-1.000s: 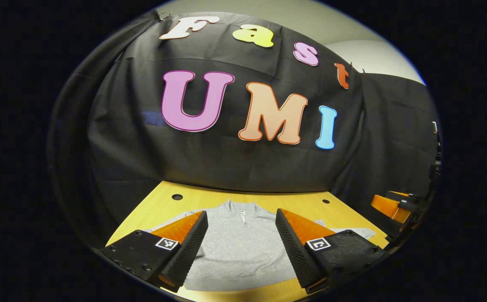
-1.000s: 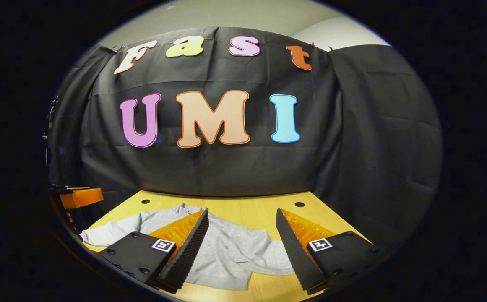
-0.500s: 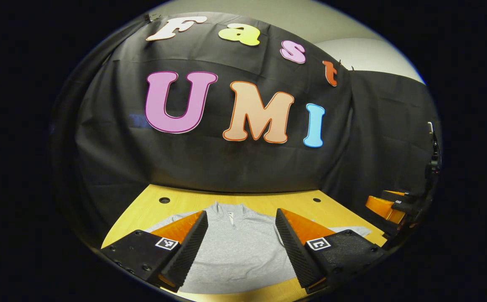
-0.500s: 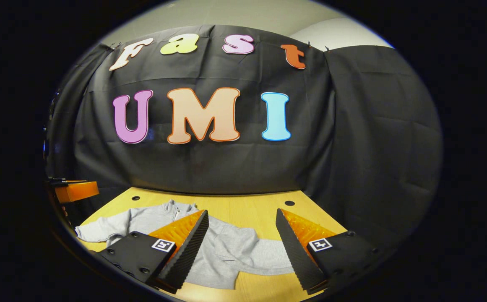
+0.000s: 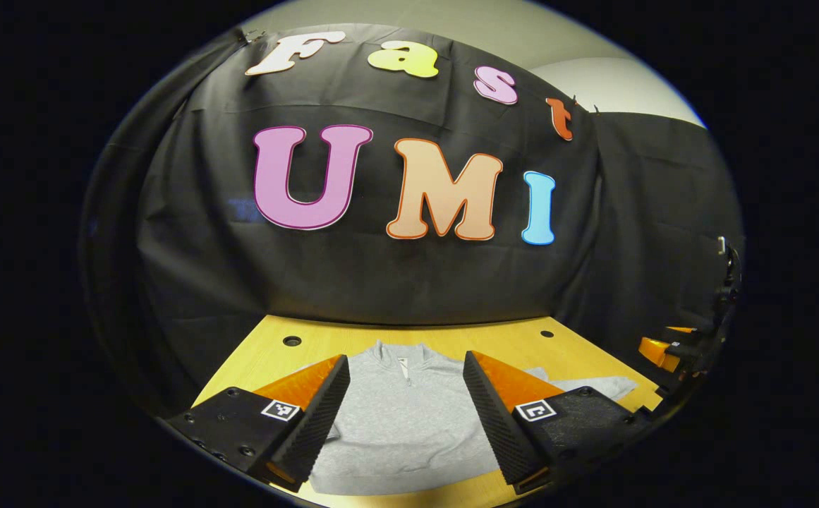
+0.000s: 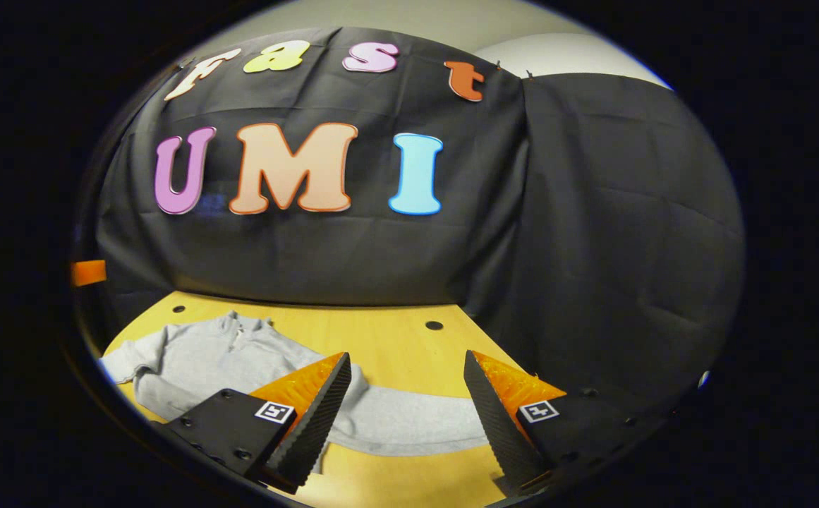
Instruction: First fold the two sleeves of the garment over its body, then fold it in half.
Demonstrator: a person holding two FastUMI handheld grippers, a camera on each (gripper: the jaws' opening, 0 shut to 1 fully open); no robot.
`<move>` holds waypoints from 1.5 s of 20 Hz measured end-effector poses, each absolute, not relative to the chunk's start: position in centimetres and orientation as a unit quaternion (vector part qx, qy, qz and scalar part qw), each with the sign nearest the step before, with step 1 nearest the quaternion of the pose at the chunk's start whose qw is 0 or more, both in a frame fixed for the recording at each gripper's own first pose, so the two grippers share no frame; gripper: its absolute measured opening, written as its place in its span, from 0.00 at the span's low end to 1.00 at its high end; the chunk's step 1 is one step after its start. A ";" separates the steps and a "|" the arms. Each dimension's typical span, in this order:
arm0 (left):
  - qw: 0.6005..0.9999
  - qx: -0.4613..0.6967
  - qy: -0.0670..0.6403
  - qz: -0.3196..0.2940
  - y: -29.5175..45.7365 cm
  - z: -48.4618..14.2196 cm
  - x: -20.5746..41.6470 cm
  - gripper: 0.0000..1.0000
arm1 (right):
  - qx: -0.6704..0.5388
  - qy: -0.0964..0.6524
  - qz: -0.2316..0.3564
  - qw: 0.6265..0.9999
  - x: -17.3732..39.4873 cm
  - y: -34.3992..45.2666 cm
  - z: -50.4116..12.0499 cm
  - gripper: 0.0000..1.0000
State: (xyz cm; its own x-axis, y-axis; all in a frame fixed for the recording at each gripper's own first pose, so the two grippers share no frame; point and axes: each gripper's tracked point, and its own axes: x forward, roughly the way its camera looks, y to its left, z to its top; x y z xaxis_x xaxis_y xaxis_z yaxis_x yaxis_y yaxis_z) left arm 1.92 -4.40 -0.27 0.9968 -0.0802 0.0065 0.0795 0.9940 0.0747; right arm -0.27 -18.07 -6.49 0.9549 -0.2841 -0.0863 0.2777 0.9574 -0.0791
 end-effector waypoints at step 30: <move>0.998 0.054 0.020 0.023 -4.7 -1.4 0.0 0.95 | 0.033 0.267 -0.175 0.947 4.6 -38.5 -30.4 1.00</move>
